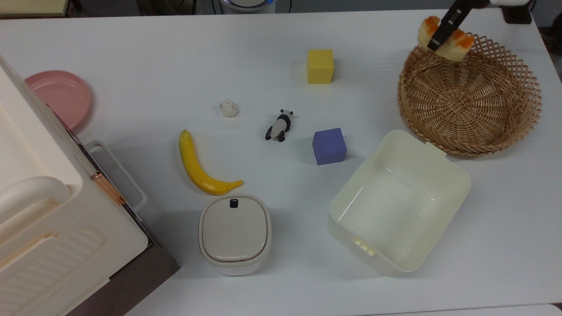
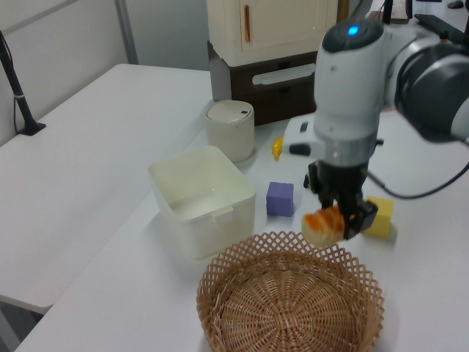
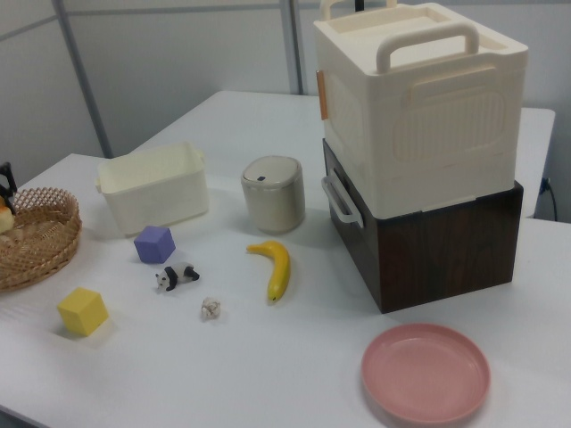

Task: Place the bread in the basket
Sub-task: 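Lower the bread roll into the wicker basket and open the gripper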

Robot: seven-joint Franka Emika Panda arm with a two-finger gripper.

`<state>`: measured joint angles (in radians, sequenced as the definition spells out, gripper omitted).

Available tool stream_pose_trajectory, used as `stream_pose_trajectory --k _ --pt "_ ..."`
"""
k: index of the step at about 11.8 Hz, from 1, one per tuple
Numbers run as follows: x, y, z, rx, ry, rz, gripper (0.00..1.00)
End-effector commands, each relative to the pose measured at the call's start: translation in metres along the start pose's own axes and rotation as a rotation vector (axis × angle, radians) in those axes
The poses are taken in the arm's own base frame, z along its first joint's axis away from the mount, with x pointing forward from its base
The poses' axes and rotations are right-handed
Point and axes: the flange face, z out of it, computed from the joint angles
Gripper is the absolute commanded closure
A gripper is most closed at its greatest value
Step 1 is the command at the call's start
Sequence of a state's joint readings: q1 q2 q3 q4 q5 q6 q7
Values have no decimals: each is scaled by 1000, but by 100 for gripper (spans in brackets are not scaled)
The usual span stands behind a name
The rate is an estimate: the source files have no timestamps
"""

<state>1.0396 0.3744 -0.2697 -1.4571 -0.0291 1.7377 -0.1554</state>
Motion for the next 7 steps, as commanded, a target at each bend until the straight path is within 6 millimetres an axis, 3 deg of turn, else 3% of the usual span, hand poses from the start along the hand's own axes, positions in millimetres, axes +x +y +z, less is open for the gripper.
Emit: stream_pose_trajectory --k 1,4,7 --pt "30 -13 46 -12 -9 21 36" --pt "45 -20 83 -28 -11 65 27" --pt "56 -35 118 -34 -31 49 27"
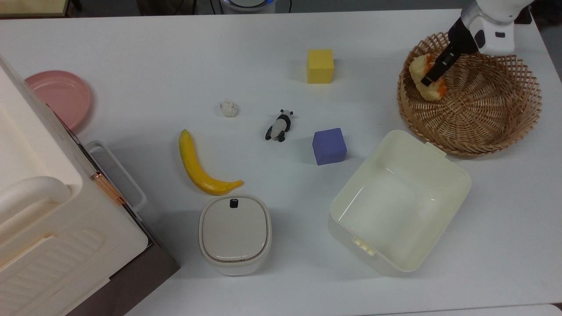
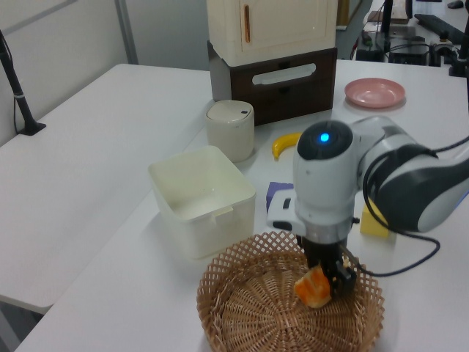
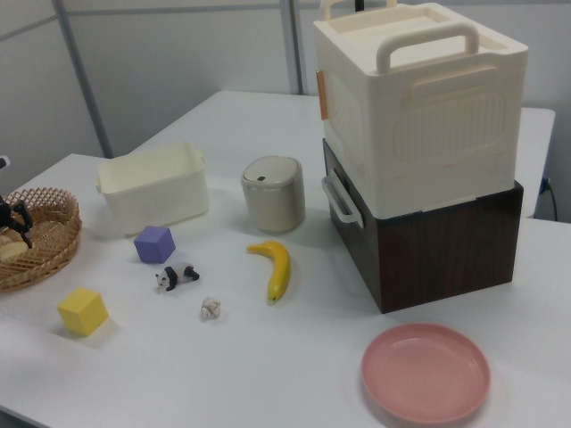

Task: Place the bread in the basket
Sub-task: 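Lower the bread roll into the wicker basket and open the gripper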

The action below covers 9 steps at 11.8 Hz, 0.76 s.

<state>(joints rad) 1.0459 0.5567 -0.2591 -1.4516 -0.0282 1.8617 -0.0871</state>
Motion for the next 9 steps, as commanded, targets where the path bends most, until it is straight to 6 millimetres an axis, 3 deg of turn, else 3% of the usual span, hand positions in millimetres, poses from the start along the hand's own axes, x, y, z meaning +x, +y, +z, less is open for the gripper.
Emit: stream_pose_trajectory --k 1,3,5,7,9 --pt "14 -16 17 2 13 22 25" --pt "13 -17 14 5 9 32 0" --pt "11 -15 8 -1 12 32 0" --pt "4 -7 -13 5 23 44 0" --pt "-10 10 -58 18 56 66 0"
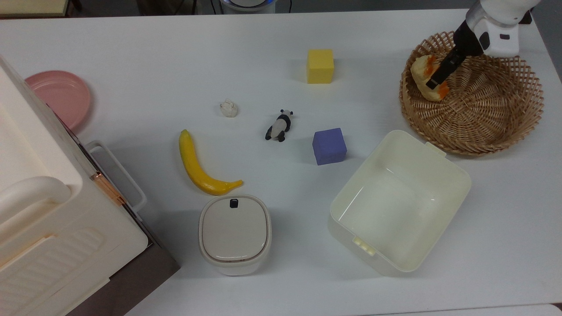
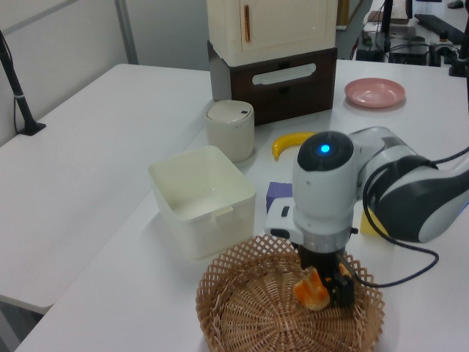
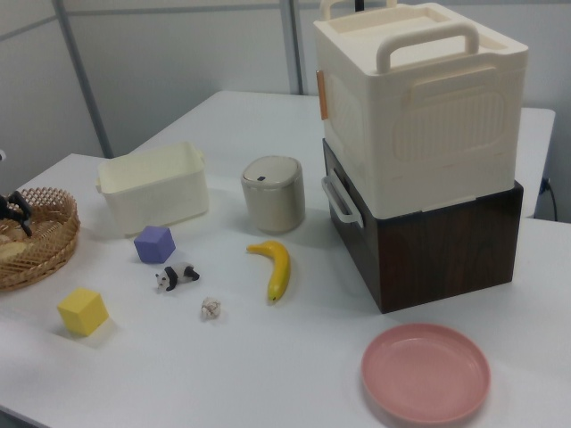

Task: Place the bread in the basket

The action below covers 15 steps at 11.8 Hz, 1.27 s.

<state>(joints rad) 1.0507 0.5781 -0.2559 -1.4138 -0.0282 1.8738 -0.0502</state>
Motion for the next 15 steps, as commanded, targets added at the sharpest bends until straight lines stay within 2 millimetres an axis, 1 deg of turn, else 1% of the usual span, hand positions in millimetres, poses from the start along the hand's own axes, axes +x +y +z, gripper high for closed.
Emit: stream_pose_trajectory --k 1,3,4,5,6,7,8,10,11,12,13,15 --pt "-30 35 -84 40 49 61 0" --pt "-65 69 -137 71 58 106 0" --pt "-82 86 -160 82 78 129 0" --pt "-98 95 -184 92 107 141 0" --pt "-118 107 -201 109 103 153 0" --pt "-138 121 -214 129 82 172 0" --pt "-160 146 -223 142 70 210 0" --pt "-200 194 -233 162 41 290 0" --pt "-220 218 -233 166 42 338 0" --pt "-234 242 -227 173 35 387 0" --pt "-248 270 -219 184 28 446 0" --pt "-272 315 -197 201 3 542 0"
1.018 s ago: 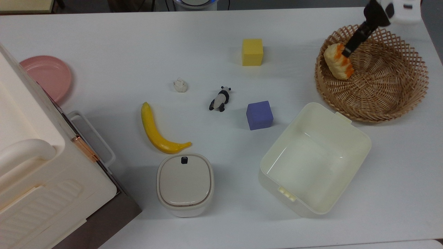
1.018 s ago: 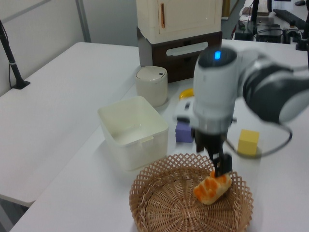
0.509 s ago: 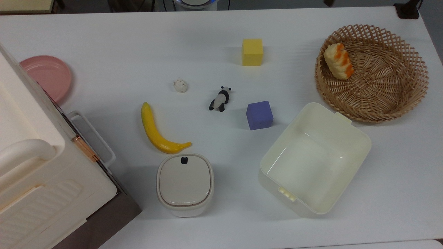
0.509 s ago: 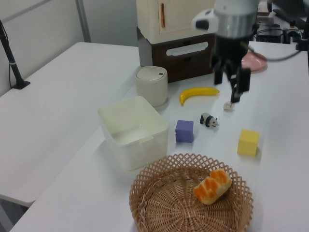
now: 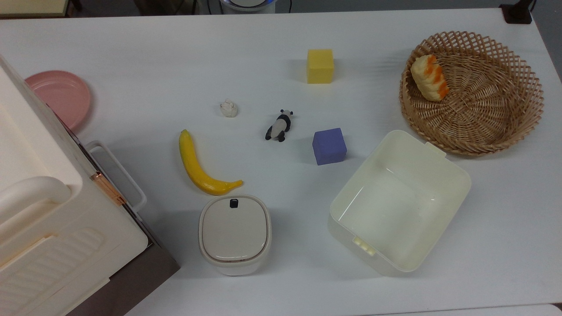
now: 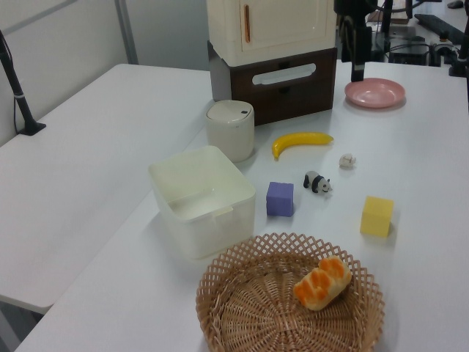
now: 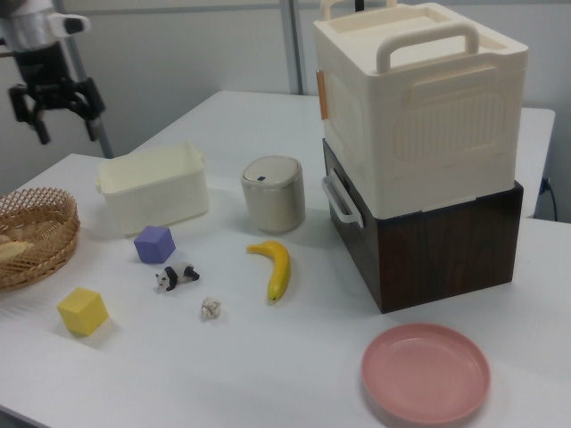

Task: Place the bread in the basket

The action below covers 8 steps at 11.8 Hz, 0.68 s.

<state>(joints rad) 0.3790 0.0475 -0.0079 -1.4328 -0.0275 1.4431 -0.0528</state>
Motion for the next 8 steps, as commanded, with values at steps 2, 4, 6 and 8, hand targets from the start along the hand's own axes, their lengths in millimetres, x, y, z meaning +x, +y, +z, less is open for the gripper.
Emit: stream_pose_trajectory --k 2,4,6,8 --pt "-19 104 20 34 -30 194 0" --pt "-18 146 36 25 -27 263 0" --pt "-15 169 55 22 -7 300 0" --pt "-19 182 58 24 -9 325 0"
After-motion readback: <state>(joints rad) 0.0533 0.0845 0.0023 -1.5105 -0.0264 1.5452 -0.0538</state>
